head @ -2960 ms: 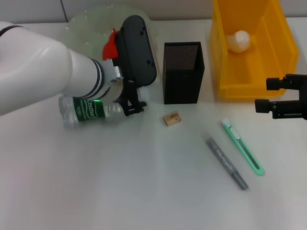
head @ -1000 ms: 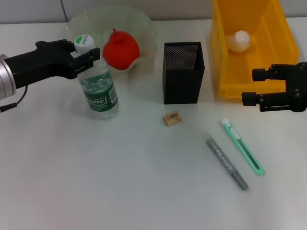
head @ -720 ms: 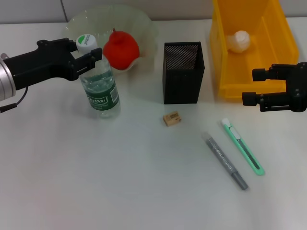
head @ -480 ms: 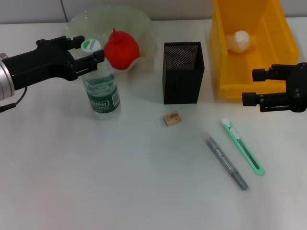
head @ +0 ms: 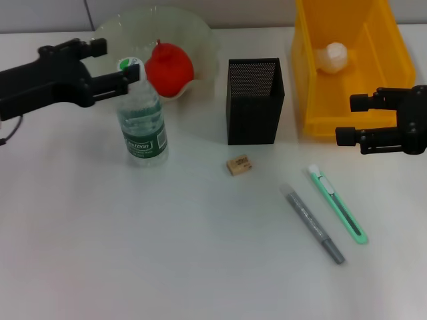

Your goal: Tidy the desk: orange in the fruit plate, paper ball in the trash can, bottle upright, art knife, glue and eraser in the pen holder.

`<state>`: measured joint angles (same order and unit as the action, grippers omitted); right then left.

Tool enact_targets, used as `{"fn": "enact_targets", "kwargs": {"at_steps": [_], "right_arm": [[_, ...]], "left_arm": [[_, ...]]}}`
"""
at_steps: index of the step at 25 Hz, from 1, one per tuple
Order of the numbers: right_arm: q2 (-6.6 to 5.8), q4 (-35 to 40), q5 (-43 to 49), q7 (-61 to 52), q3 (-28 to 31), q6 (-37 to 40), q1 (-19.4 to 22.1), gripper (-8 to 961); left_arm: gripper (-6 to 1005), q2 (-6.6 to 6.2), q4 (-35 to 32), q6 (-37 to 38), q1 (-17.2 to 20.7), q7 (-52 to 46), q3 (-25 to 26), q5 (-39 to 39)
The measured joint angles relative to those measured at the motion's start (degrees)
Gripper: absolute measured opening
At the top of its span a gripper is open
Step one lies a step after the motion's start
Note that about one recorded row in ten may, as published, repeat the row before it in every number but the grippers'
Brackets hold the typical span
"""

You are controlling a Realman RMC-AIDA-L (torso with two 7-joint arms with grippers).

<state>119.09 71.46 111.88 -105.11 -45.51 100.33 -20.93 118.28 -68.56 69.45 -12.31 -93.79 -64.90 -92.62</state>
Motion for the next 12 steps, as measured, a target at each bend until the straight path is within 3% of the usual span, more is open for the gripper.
{"fn": "enact_targets", "kwargs": {"at_steps": [4,5,7,8,9,12], "right_arm": [[-0.04,0.6,0.37,-1.27,-0.02,0.45,-0.62,831],[-0.08,1.81,1.18,-3.22,-0.02,0.51,-1.11,831],[-0.08,2.74,2.16,-4.72,-0.07,0.56,-1.45,831],[-0.09,5.47,5.29,-9.5,-0.91,0.67,-2.57,831],[-0.09,5.47,5.29,-9.5,-0.91,0.67,-2.57,831],[-0.14,10.63,11.09,-18.12,-4.46,0.81,-4.5,832]], "left_arm": [[802,-0.54,0.61,11.77,-0.09,2.41,8.39,-0.57],[802,-0.81,1.74,16.91,0.09,4.75,12.46,-0.66],[802,-1.07,2.94,20.51,0.28,6.72,14.87,-0.78],[802,-1.96,5.61,25.85,0.44,9.88,17.85,-0.92],[802,-1.96,5.61,25.85,0.44,9.88,17.85,-0.92],[802,-4.65,12.48,33.77,0.43,14.6,20.69,-0.97]]}}
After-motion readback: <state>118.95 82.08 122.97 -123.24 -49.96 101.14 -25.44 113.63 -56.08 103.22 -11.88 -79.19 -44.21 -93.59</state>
